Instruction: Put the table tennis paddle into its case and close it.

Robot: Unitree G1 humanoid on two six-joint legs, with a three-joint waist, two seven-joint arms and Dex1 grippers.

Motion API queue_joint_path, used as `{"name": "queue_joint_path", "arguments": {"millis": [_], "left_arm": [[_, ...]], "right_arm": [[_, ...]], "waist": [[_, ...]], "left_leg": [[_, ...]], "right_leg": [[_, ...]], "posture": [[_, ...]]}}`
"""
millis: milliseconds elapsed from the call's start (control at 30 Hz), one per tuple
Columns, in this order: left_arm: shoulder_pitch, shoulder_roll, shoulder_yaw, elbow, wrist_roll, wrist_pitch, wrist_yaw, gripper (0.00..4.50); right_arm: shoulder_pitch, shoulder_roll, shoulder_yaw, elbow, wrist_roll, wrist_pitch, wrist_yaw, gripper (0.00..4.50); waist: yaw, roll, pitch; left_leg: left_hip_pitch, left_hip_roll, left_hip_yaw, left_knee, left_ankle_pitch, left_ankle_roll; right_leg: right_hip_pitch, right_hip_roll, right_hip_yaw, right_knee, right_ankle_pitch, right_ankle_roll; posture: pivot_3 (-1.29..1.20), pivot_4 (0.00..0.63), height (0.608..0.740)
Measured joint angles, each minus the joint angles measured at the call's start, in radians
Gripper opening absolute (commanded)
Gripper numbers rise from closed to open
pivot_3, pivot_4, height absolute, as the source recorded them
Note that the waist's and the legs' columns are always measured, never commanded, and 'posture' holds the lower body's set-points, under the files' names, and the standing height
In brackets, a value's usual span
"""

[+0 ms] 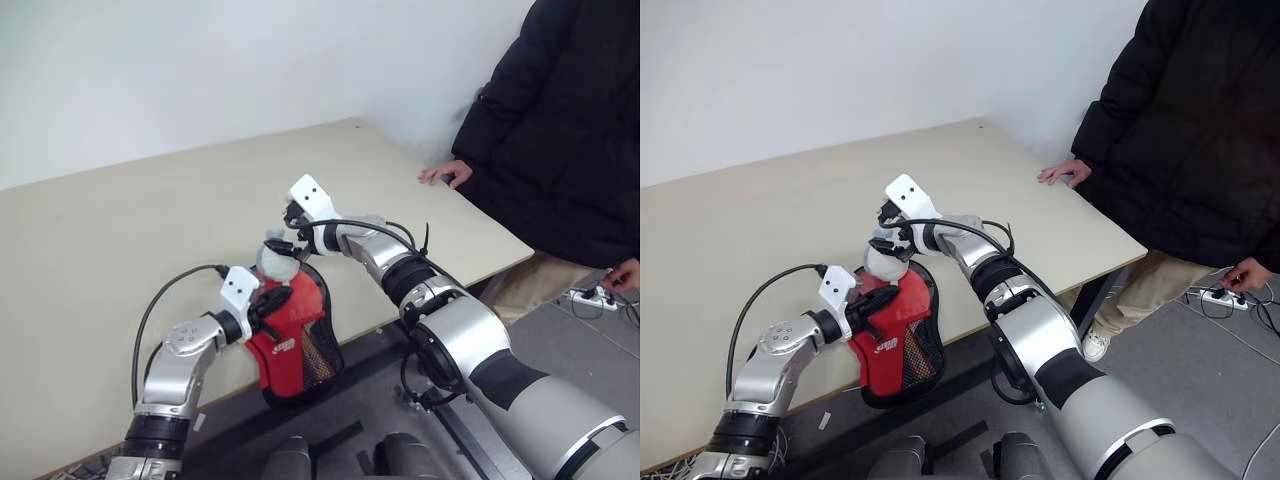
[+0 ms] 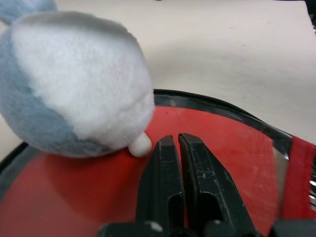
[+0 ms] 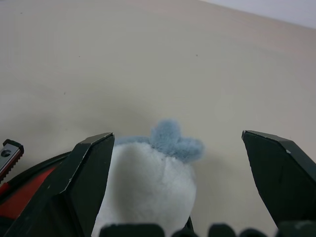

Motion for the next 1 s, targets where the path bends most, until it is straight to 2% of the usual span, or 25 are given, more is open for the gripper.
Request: {"name": "queue_joint_path", "arguments": {"millis": [433,1000], "left_arm": [[-0.008,-0.012,-0.021,0.005,0.018,0.0,0.001,0.08],[0.007,0.064,-0.028,-0.084,0.022,0.161,0.002,0.08]], "right_arm": [[0.0,0.002,-0.003,0.022,-0.002,0.008,0.001,4.5],[0.0,0.003,-0.002,0.022,-0.01,0.03,0.013,4.5]], "waist": [[-0.001,0.0,0.0],[-0.024,0.001,0.0]], "left_leg": [[0.0,0.0,0.0,0.0,0.0,0.0],[0.002,0.0,0.0,0.0,0.0,0.0]], "right_leg": [[0.0,0.0,0.0,0.0,0.0,0.0],[0.002,0.0,0.0,0.001,0.0,0.0]], "posture": [[0.0,0.0,0.74],[0.0,0.0,0.74]]}}
